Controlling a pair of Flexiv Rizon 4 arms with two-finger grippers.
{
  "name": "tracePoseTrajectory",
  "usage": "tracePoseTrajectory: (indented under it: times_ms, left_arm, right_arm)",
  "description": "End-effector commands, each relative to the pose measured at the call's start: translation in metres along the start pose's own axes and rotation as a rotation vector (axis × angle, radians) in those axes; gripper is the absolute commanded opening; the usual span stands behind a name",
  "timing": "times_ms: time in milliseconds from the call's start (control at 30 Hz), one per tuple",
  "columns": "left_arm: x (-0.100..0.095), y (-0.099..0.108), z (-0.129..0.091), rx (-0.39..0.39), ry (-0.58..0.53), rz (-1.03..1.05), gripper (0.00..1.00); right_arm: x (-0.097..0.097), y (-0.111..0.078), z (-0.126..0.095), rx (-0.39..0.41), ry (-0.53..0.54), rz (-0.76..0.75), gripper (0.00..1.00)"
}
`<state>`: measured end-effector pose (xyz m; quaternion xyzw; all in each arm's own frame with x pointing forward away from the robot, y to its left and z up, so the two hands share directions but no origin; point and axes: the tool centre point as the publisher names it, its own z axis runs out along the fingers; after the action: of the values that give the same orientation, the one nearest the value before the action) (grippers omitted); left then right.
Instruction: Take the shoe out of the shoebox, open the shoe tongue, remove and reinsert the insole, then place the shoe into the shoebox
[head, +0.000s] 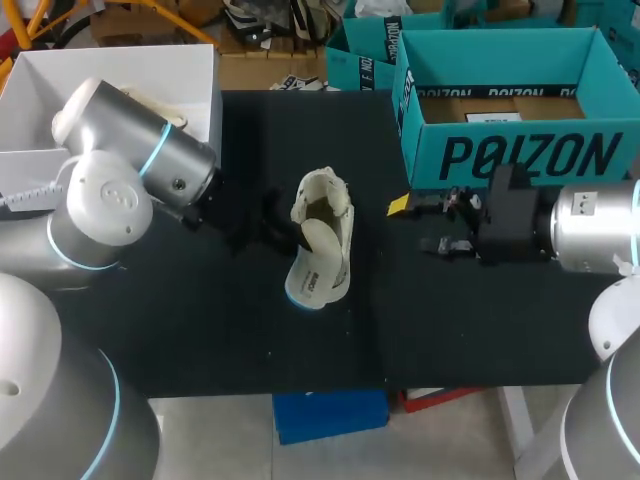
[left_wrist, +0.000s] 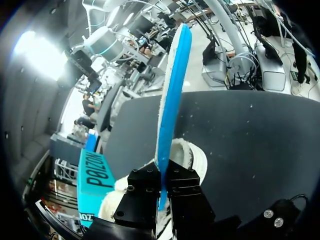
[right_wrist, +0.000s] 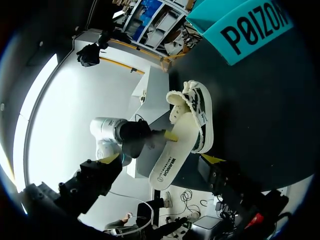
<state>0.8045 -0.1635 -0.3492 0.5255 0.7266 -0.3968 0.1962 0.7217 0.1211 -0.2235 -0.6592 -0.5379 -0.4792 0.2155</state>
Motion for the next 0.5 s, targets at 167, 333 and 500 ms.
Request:
tracePoseTrajectory:
  times_ms: [167,333,500]
  left_arm:
    - [-0.003,0.013,0.009,0.009,0.029,0.009,0.00]
    - [-0.006,0.018,0.012,0.010,0.028,0.016,0.00]
    - [-0.005,0.024,0.015,0.004,0.032,0.021,0.00]
  right_arm:
    - [0.001,0.000,0.001,-0.001,-0.002,0.001,1.00]
    - [0.001,0.000,0.001,-0.001,-0.002,0.001,1.00]
    - [0.001,0.000,0.001,-0.001,-0.002,0.001,1.00]
